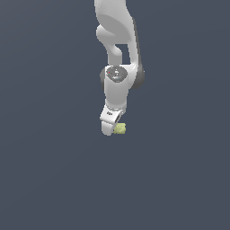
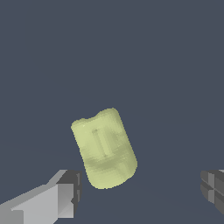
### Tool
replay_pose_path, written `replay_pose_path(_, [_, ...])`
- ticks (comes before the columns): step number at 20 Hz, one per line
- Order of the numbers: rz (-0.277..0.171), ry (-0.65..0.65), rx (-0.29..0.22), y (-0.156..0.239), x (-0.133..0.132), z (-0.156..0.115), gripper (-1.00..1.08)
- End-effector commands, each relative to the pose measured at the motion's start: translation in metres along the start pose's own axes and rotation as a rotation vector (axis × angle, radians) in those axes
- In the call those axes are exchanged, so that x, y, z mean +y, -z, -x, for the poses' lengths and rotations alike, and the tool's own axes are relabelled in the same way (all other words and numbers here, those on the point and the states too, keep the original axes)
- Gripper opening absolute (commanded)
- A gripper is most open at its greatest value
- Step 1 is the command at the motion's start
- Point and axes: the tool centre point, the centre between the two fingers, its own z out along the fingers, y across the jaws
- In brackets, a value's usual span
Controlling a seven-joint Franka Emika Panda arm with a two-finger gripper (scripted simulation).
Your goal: Pick up the object and move it to a goal position.
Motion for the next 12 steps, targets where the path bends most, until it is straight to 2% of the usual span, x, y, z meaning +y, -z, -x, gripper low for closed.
replay_pose_path(1, [-0.004,0.078,0.0,-0.005,-0.006,-0.001,1.0])
replay_pose_path(12, [-0.016,0.31,0.003,-0.02,-0.025,-0.004,1.0])
